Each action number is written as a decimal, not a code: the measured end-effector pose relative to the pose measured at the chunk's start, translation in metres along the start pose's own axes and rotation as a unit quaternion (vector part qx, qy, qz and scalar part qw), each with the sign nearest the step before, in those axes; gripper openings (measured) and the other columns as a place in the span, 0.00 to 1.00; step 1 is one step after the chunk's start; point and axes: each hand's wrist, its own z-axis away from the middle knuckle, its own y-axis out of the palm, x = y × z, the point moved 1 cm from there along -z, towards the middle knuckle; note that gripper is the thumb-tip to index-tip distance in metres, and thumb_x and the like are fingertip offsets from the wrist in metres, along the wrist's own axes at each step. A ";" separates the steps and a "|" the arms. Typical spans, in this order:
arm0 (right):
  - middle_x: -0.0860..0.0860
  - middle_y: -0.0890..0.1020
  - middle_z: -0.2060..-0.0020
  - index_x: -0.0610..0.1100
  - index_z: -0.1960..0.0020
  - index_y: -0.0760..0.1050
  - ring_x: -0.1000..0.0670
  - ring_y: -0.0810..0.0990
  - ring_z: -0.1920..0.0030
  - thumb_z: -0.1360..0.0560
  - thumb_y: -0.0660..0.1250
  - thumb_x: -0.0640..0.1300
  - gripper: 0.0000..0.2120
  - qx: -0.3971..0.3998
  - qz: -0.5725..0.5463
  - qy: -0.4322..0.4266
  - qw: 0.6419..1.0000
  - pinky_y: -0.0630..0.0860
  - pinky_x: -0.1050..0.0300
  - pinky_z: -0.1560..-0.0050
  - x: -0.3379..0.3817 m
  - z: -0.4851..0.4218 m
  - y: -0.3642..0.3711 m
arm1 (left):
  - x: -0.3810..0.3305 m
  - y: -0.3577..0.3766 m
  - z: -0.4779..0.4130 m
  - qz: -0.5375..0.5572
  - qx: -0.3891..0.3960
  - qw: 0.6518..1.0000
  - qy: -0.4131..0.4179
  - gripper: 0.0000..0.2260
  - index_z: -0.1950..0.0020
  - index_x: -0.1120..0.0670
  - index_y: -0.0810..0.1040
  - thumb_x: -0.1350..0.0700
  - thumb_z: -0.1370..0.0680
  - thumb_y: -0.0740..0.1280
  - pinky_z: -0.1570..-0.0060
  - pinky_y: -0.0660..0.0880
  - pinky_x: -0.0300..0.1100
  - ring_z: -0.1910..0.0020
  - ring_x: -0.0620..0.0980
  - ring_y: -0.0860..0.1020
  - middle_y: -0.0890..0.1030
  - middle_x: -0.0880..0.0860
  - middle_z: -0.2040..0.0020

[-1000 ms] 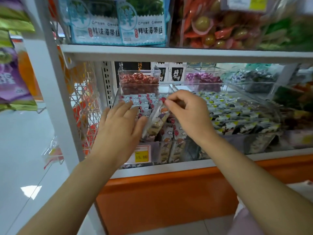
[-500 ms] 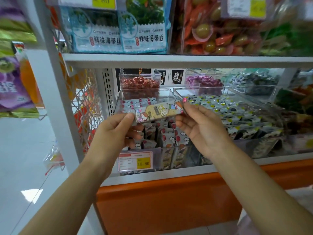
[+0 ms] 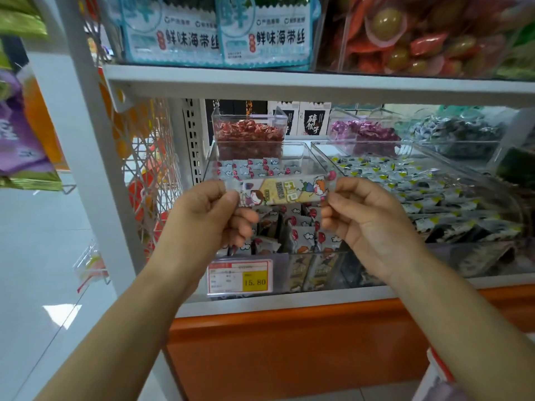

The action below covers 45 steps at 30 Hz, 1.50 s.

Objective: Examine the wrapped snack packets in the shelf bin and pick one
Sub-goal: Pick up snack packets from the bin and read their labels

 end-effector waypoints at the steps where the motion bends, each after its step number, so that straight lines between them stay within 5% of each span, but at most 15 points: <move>1: 0.47 0.78 0.68 0.39 0.55 0.74 0.53 0.80 0.69 0.26 0.61 0.29 0.07 -0.011 0.003 -0.008 1.000 0.77 0.62 0.70 -0.001 0.000 0.000 | 0.001 0.001 -0.001 0.008 0.010 1.000 -0.003 0.09 0.58 0.61 0.71 0.63 0.19 0.56 0.73 0.74 0.35 0.73 0.45 0.76 0.82 0.54 0.67; 4: 0.45 0.79 0.65 0.39 0.56 0.74 0.52 0.81 0.68 0.25 0.61 0.28 0.08 -0.031 0.046 -0.047 0.997 0.78 0.62 0.68 -0.004 -0.002 -0.001 | 0.004 0.002 -0.001 0.049 0.040 0.998 -0.019 0.11 0.54 0.59 0.78 0.67 0.20 0.56 0.69 0.77 0.35 0.67 0.48 0.81 0.84 0.56 0.61; 6: 0.44 0.79 0.63 0.40 0.57 0.75 0.51 0.82 0.67 0.25 0.61 0.29 0.09 -0.044 0.090 -0.083 0.991 0.79 0.62 0.65 -0.005 -0.003 0.000 | 0.003 0.001 -0.001 0.087 0.046 0.995 -0.032 0.21 0.61 0.52 0.84 0.72 0.24 0.57 0.68 0.78 0.36 0.63 0.52 0.83 0.85 0.55 0.59; 8: 0.45 0.80 0.63 0.41 0.57 0.75 0.50 0.82 0.66 0.25 0.61 0.29 0.10 -0.049 0.123 -0.113 0.985 0.79 0.61 0.64 -0.006 -0.003 0.002 | 0.001 0.002 -0.001 0.088 0.043 0.995 -0.030 0.16 0.64 0.49 0.84 0.67 0.26 0.63 0.68 0.78 0.37 0.62 0.53 0.83 0.84 0.55 0.58; 9: 0.45 0.81 0.63 0.41 0.58 0.76 0.49 0.82 0.66 0.25 0.61 0.29 0.11 -0.043 0.122 -0.119 0.984 0.79 0.60 0.63 -0.006 -0.002 0.004 | 0.002 0.001 -0.001 0.076 0.040 0.996 -0.020 0.07 0.61 0.50 0.83 0.60 0.28 0.68 0.67 0.77 0.37 0.61 0.52 0.83 0.84 0.54 0.58; 11: 0.45 0.83 0.64 0.42 0.61 0.80 0.48 0.83 0.64 0.24 0.60 0.30 0.14 -0.019 0.062 -0.104 0.992 0.80 0.58 0.64 -0.005 -0.003 0.006 | 0.001 -0.002 0.000 0.026 0.020 0.999 -0.003 0.12 0.52 0.54 0.80 0.51 0.33 0.69 0.65 0.78 0.36 0.59 0.51 0.83 0.84 0.53 0.58; 14: 0.46 0.85 0.61 0.45 0.63 0.82 0.47 0.84 0.59 0.28 0.66 0.43 0.07 0.044 -0.006 -0.056 0.997 0.81 0.55 0.63 -0.006 0.001 0.012 | 0.002 -0.007 0.002 0.024 -0.001 1.000 0.002 0.13 0.46 0.55 0.76 0.56 0.30 0.69 0.59 0.80 0.37 0.57 0.52 0.84 0.84 0.55 0.53; 17: 0.47 0.84 0.57 0.45 0.57 0.79 0.47 0.83 0.53 0.33 0.71 0.47 0.08 0.028 0.152 -0.102 0.983 0.81 0.51 0.52 -0.011 0.003 0.013 | 0.001 -0.009 0.005 0.005 0.006 1.000 0.013 0.17 0.44 0.51 0.76 0.56 0.32 0.70 0.57 0.79 0.36 0.56 0.51 0.84 0.83 0.53 0.50; 21: 0.52 0.84 0.55 0.52 0.52 0.81 0.53 0.82 0.51 0.29 0.70 0.42 0.08 0.035 0.204 -0.134 0.969 0.80 0.54 0.49 -0.009 0.003 0.015 | -0.002 -0.009 0.008 -0.033 0.040 0.998 0.035 0.18 0.42 0.47 0.77 0.57 0.32 0.69 0.59 0.76 0.29 0.56 0.45 0.83 0.84 0.44 0.55; 26: 0.57 0.83 0.61 0.55 0.59 0.81 0.59 0.81 0.59 0.29 0.71 0.43 0.07 0.021 0.233 -0.176 0.956 0.76 0.68 0.58 -0.006 0.007 0.015 | -0.003 -0.011 0.009 -0.112 0.055 0.991 0.056 0.15 0.47 0.41 0.78 0.57 0.29 0.70 0.58 0.79 0.35 0.58 0.45 0.83 0.84 0.45 0.55; 31: 0.59 0.80 0.67 0.54 0.64 0.78 0.61 0.77 0.66 0.27 0.69 0.41 0.10 -0.001 0.272 -0.198 0.942 0.73 0.72 0.63 -0.006 0.008 0.017 | -0.002 -0.007 0.009 -0.155 0.035 0.986 0.057 0.13 0.49 0.41 0.77 0.53 0.31 0.72 0.62 0.75 0.29 0.56 0.39 0.81 0.81 0.45 0.56; 35: 0.61 0.80 0.69 0.52 0.63 0.78 0.62 0.77 0.66 0.28 0.69 0.41 0.08 0.019 0.303 -0.220 0.927 0.71 0.72 0.64 -0.006 0.009 0.021 | -0.004 -0.004 0.010 -0.149 0.020 0.988 0.036 0.15 0.52 0.45 0.78 0.42 0.36 0.70 0.58 0.80 0.42 0.57 0.48 0.82 0.82 0.52 0.55; 39: 0.58 0.81 0.66 0.51 0.62 0.78 0.61 0.78 0.64 0.27 0.69 0.40 0.08 0.041 0.302 -0.212 0.929 0.73 0.70 0.61 -0.005 0.010 0.022 | -0.006 -0.004 0.008 -0.119 0.005 0.992 0.028 0.03 0.61 0.52 0.81 0.54 0.30 0.71 0.67 0.78 0.35 0.64 0.47 0.81 0.82 0.53 0.62; 45: 0.54 0.82 0.62 0.49 0.60 0.80 0.57 0.80 0.62 0.27 0.69 0.41 0.05 0.051 0.306 -0.192 0.931 0.78 0.61 0.58 -0.006 0.012 0.023 | -0.007 -0.007 0.006 -0.130 -0.007 0.990 0.044 0.07 0.64 0.56 0.83 0.54 0.28 0.69 0.72 0.73 0.29 0.70 0.42 0.79 0.82 0.50 0.66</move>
